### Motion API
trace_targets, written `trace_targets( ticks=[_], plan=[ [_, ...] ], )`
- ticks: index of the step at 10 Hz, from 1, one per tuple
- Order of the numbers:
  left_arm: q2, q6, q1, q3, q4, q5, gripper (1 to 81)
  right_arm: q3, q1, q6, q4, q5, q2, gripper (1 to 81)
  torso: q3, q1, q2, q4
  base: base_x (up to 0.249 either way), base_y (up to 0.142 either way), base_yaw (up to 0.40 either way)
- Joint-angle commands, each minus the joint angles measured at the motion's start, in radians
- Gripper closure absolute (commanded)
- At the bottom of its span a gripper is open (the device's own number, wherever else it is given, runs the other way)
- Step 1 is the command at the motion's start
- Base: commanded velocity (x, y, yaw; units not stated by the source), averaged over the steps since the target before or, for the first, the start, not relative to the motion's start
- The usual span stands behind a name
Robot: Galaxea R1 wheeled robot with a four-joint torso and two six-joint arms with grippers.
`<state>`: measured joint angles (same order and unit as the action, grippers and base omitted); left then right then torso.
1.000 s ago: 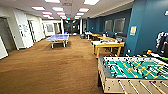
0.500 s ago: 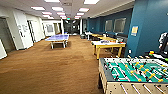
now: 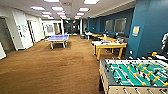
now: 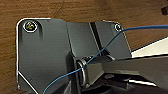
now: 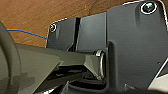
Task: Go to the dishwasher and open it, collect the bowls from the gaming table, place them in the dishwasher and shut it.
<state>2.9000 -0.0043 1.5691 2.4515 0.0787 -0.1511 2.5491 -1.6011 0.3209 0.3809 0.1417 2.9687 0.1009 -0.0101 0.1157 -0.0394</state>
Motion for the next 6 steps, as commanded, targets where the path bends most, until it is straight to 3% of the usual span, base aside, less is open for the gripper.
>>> trace_targets(
  ticks=[1, 6],
  plan=[
    [-0.008, -0.003, -0.045, -0.008, -0.003, 0.045, 1.0, -0.011, 0.043, -0.003, 0.018, -0.036, 0.003, 1.0, 0.0, 0.0, 0.0, 0.0, 0.132, 0.0, 0.0],
    [-0.008, -0.003, -0.045, -0.008, -0.003, 0.045, 1.0, -0.009, 0.042, -0.003, 0.021, -0.036, 0.006, 1.0, 0.0, 0.0, 0.0, 0.0, 0.132, 0.0, 0.0]
  ],
)
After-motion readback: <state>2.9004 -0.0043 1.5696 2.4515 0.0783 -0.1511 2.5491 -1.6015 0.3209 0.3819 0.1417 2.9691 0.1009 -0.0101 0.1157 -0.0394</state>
